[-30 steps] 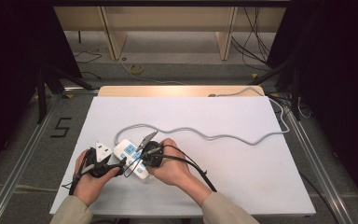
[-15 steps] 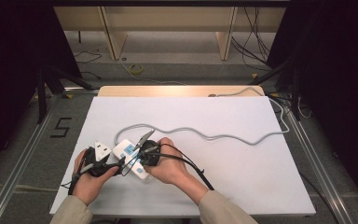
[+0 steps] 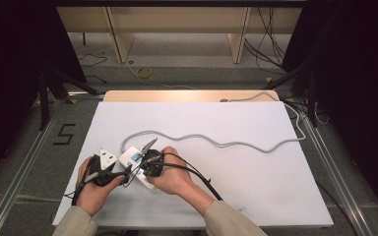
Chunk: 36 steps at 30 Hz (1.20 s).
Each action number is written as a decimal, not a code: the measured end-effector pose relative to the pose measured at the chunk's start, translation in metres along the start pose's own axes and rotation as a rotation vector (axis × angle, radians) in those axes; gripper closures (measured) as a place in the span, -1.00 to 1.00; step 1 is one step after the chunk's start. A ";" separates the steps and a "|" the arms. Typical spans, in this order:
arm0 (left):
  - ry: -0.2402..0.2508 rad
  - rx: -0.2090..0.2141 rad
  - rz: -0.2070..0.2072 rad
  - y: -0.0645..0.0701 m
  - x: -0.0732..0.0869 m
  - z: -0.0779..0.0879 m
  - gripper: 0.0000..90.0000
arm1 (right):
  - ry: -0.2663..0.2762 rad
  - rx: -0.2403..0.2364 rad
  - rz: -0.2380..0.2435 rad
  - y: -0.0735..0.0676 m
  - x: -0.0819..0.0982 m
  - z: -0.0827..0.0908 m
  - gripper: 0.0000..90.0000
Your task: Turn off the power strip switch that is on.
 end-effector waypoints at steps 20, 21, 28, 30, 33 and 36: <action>0.000 -0.002 -0.002 0.000 0.000 0.000 -0.49 | -0.035 -0.015 0.001 -0.003 -0.003 -0.011 1.00; 0.002 -0.002 -0.002 0.000 0.000 0.000 -0.49 | -0.037 -0.018 -0.002 -0.003 -0.003 -0.011 1.00; 0.000 -0.003 -0.002 0.000 0.000 0.000 -0.49 | -0.050 -0.017 0.003 -0.004 -0.003 -0.013 1.00; 0.001 -0.003 -0.004 0.000 0.000 0.000 -0.49 | -0.052 -0.018 -0.001 -0.004 -0.004 -0.012 1.00; 0.001 -0.003 -0.004 0.000 0.000 0.000 -0.49 | -0.052 -0.018 -0.004 -0.005 -0.004 -0.013 1.00; 0.001 -0.002 -0.002 0.000 -0.001 0.000 -0.49 | -0.053 -0.015 -0.001 -0.005 -0.004 -0.013 1.00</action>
Point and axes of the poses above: each handheld gripper's, and its own axes: z roughly backward along the jaws, x roughly out of its underside, y roughly to its right, the point moved 2 cm from there along -z, roughly forward along the jaws, and after that the axes turned 14 degrees about -y, right-handed, at the moved point
